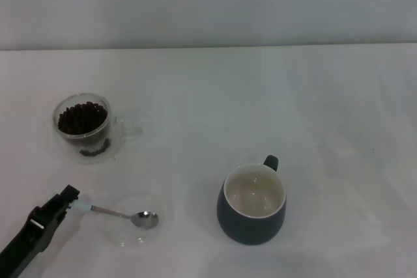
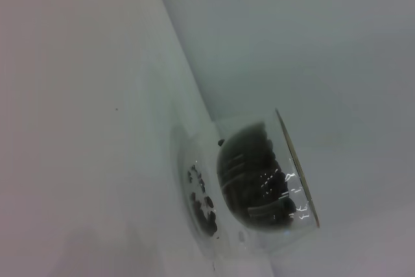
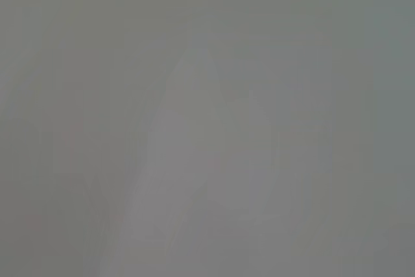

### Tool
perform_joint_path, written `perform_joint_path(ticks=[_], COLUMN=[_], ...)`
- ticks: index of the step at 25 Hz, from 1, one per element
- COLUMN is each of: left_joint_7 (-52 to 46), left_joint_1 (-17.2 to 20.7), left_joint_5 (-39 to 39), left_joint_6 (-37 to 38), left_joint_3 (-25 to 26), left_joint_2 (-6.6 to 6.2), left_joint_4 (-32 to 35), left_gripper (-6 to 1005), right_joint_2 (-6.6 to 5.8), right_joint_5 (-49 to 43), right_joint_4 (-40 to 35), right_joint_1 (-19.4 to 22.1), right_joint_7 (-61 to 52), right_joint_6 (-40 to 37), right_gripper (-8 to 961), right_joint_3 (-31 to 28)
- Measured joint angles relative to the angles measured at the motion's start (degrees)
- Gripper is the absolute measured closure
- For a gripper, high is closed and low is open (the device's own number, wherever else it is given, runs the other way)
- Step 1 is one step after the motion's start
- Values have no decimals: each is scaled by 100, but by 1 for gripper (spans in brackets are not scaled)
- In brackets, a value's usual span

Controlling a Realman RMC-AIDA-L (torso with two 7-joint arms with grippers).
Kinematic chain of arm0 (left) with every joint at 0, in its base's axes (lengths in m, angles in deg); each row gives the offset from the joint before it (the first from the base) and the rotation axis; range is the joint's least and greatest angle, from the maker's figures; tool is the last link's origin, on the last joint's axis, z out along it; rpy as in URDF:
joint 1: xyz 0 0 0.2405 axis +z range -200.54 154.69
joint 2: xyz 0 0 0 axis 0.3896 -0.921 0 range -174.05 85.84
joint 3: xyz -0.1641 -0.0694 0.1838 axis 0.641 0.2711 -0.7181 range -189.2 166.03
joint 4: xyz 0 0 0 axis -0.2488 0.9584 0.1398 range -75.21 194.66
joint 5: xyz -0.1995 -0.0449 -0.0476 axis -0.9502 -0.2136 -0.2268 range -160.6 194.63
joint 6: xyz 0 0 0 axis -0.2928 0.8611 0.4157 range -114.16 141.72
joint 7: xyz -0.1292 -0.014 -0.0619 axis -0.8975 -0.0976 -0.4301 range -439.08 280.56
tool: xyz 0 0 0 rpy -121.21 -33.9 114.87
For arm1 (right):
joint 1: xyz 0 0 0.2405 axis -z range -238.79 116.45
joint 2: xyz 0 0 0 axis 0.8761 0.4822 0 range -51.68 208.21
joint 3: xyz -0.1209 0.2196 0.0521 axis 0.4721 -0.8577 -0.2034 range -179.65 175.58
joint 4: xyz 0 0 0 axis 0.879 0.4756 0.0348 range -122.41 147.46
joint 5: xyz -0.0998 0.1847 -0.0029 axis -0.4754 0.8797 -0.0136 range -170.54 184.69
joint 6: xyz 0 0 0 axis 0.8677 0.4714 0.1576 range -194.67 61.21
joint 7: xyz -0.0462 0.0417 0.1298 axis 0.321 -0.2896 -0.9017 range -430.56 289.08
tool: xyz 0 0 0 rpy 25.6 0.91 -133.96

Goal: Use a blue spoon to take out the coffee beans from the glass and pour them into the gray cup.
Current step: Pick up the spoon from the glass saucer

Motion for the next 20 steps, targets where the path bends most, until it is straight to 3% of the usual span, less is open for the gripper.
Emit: perform_joint_path(ticks=[10,14,20], left_joint_7=[-105,-116,-321], left_joint_1=[26,57,315], left_joint_5=[-47,-50,24], left_joint_6=[113,340,733], left_joint_3=[18,-3,-35], left_joint_2=[-23,-57,-88], left_joint_4=[38,140,950], left_gripper=[863,863,863], right_joint_2=[0,0,8], right_joint_5=[0,0,-1], right_joint_4=[7,7,7], right_joint_1=[-10,-19,-26], right_joint_7=[17,17,17], right_joint_6=[12,14,7], right_gripper=[421,421,422], right_joint_3=[-7,-6,28])
